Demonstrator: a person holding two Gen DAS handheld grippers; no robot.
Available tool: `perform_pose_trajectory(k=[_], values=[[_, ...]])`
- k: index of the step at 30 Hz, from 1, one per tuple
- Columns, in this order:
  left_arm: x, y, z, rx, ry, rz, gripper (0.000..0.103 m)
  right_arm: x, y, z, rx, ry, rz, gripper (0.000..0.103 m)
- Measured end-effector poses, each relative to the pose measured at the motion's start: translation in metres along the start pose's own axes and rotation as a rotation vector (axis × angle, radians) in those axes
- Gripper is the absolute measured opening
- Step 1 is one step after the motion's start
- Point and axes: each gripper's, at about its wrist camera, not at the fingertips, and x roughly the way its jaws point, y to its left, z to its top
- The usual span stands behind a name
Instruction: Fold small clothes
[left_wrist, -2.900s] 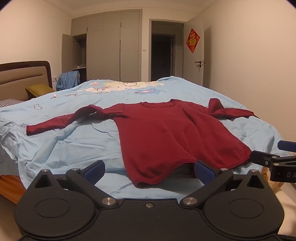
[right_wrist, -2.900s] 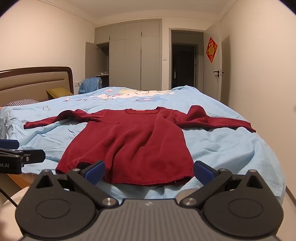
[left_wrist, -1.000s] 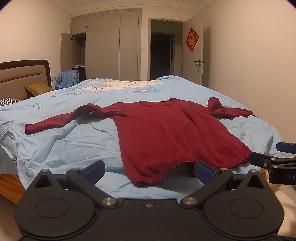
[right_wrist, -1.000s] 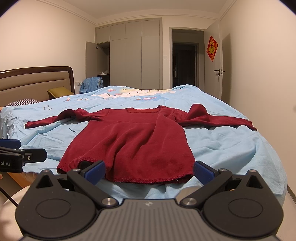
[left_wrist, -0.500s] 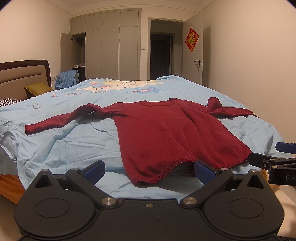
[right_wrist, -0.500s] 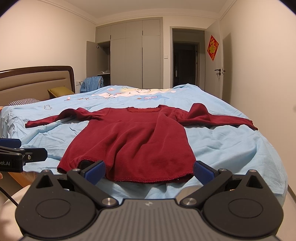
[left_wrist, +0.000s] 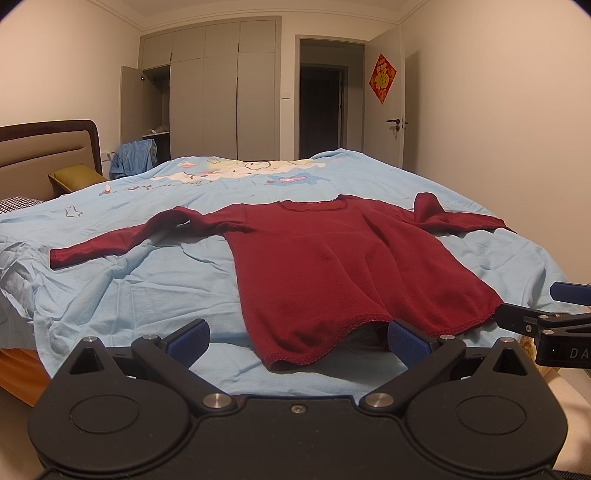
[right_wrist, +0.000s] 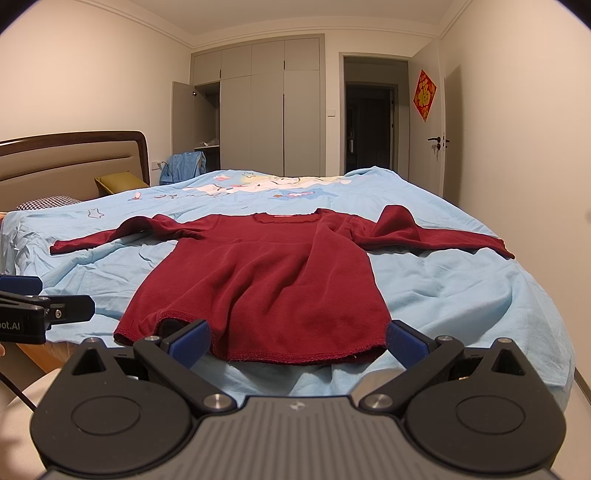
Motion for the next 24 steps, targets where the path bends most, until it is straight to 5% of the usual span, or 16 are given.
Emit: perform_pose_trajectory(k=[15, 24], values=[[0.01, 0.006, 0.0, 0.001, 0.039, 0.005, 0.102, 0.009, -0.005, 0.005, 0.039, 0.047, 0.046, 0.103], [0.045, 0.004, 0.038, 0.088, 0.07, 0.006, 0.102, 0.03, -0.023, 0.039, 0.022, 0.042, -0.017, 0.103]])
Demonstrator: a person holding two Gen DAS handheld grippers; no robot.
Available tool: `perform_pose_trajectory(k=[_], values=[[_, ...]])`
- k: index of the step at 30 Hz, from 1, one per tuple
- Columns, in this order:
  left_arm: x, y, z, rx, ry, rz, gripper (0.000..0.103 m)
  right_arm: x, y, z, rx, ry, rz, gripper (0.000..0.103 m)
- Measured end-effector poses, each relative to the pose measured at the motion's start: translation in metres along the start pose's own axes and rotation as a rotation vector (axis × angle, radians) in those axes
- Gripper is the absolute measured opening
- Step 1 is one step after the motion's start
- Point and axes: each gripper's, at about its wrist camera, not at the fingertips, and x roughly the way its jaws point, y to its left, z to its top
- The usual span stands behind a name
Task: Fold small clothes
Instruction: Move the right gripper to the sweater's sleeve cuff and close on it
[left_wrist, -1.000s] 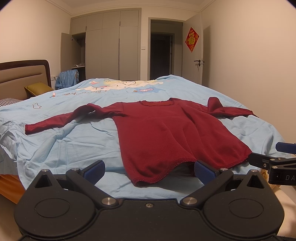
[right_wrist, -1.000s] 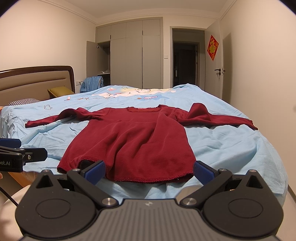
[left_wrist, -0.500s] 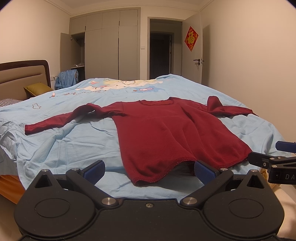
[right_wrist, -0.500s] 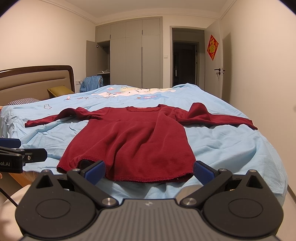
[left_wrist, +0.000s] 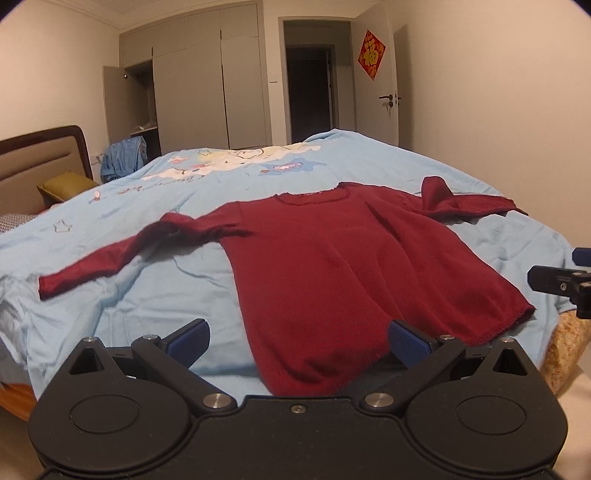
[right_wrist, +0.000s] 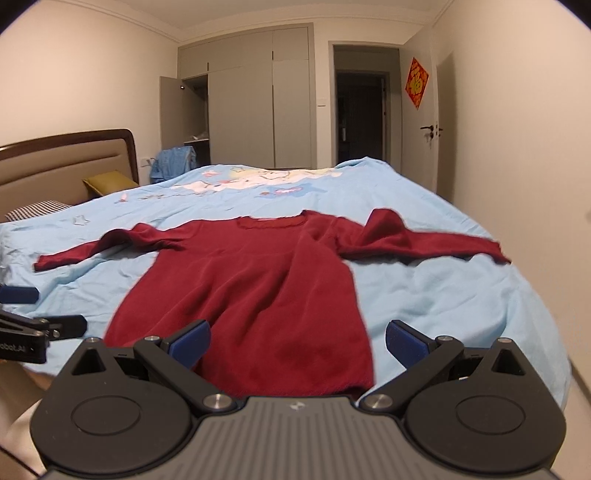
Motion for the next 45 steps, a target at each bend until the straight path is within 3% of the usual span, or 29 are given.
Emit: perform_pose_trajectory(k=[6, 13, 22, 30, 34, 40, 45], values=[[0.025, 0.01, 0.027, -0.036, 0.008, 0.043, 0.102, 0.019, -0.008, 0.018, -0.009, -0.017, 0.0, 0.103], [0.067, 0.017, 0.05, -0.061, 0.045, 0.068, 0.102, 0.054, -0.022, 0.028, 0.002, 0.022, -0.008, 0.103], [0.127, 0.016, 0.075, -0.096, 0.068, 0.085, 0.102, 0.102, -0.055, 0.036, 0.034, 0.029, -0.074, 0.103], [0.187, 0.001, 0.085, -0.151, 0.118, 0.033, 0.102, 0.141, -0.108, 0.043, 0.126, 0.009, -0.11, 0.103], [0.215, -0.014, 0.092, -0.16, 0.107, 0.009, 0.102, 0.158, -0.135, 0.044, 0.148, 0.008, -0.142, 0.103], [0.258, -0.036, 0.093, -0.104, 0.087, 0.024, 0.102, 0.184, -0.182, 0.048, 0.202, 0.044, -0.171, 0.103], [0.276, -0.032, 0.08, -0.128, 0.076, 0.033, 0.102, 0.202, -0.228, 0.059, 0.274, 0.034, -0.213, 0.103]])
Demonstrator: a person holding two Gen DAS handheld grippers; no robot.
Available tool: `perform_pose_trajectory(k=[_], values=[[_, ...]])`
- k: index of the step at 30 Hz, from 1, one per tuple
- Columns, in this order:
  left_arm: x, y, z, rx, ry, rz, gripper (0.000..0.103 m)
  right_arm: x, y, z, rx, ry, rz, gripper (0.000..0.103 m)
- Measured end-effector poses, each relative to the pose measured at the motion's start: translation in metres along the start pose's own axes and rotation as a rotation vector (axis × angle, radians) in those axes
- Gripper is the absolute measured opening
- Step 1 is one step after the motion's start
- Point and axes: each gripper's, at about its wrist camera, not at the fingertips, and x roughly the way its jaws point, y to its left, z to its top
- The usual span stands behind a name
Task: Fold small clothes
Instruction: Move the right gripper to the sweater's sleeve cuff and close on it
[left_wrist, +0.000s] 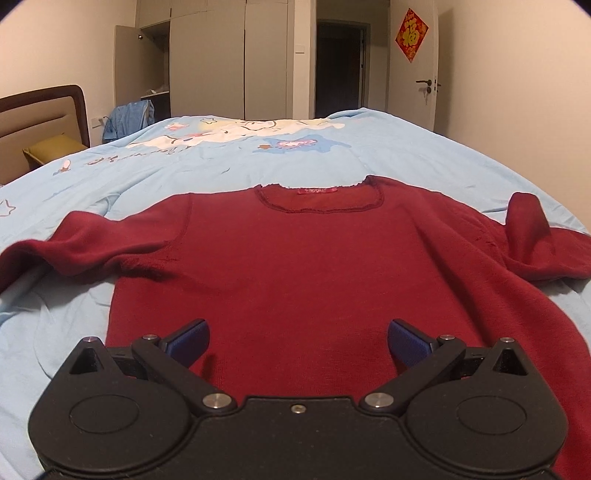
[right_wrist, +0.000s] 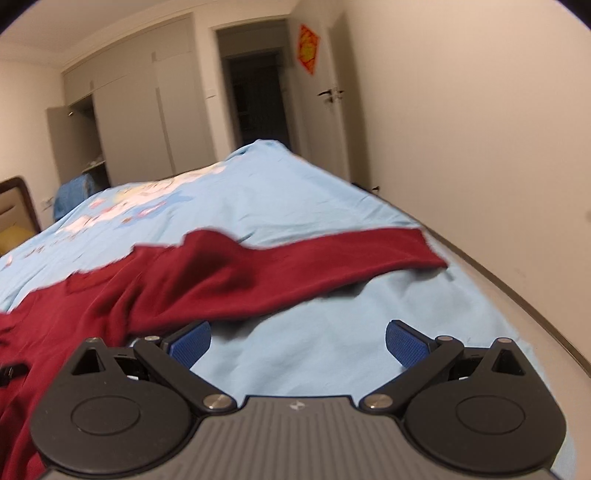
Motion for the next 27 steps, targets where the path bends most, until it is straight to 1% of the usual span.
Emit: perform_pose_trajectory(k=[2, 4, 9, 12, 15, 17, 19, 21, 22, 23, 24, 26, 27], values=[[0.004, 0.004, -0.006, -0.011, 0.009, -0.011, 0.102, 0.01, -0.013, 0.01, 0.037, -0.014, 0.0, 0.103], [0.009, 0.007, -0.011, -0.024, 0.011, -0.019, 0.102, 0.022, -0.028, 0.02, 0.103, -0.016, -0.001, 0.103], [0.014, 0.008, -0.022, -0.022, -0.031, -0.019, 0.103, 0.055, -0.057, 0.032, 0.264, -0.002, 0.0, 0.103], [0.016, 0.008, -0.025, -0.014, -0.039, -0.015, 0.103, 0.079, -0.068, 0.035, 0.323, 0.031, -0.025, 0.098], [0.016, 0.008, -0.025, -0.017, -0.042, -0.017, 0.103, 0.101, -0.083, 0.033, 0.41, 0.063, -0.048, 0.094], [0.016, 0.008, -0.027, -0.018, -0.049, -0.018, 0.103, 0.113, -0.093, 0.03, 0.456, 0.064, -0.075, 0.089], [0.015, 0.007, -0.028, -0.016, -0.056, -0.017, 0.103, 0.121, -0.1, 0.03, 0.472, 0.039, -0.085, 0.088], [0.015, 0.007, -0.029, -0.014, -0.057, -0.016, 0.103, 0.131, -0.107, 0.031, 0.483, 0.017, -0.111, 0.082], [0.015, 0.006, -0.029, -0.014, -0.058, -0.016, 0.103, 0.135, -0.11, 0.032, 0.495, 0.014, -0.124, 0.075], [0.015, 0.006, -0.029, -0.013, -0.058, -0.016, 0.103, 0.14, -0.113, 0.032, 0.509, 0.014, -0.136, 0.065], [0.015, 0.006, -0.029, -0.014, -0.058, -0.016, 0.103, 0.146, -0.118, 0.033, 0.527, 0.017, -0.149, 0.058], [0.014, 0.006, -0.03, -0.013, -0.059, -0.015, 0.103, 0.155, -0.121, 0.034, 0.546, 0.023, -0.165, 0.038], [0.014, 0.006, -0.03, -0.013, -0.059, -0.015, 0.103, 0.157, -0.122, 0.035, 0.543, 0.025, -0.161, 0.032]])
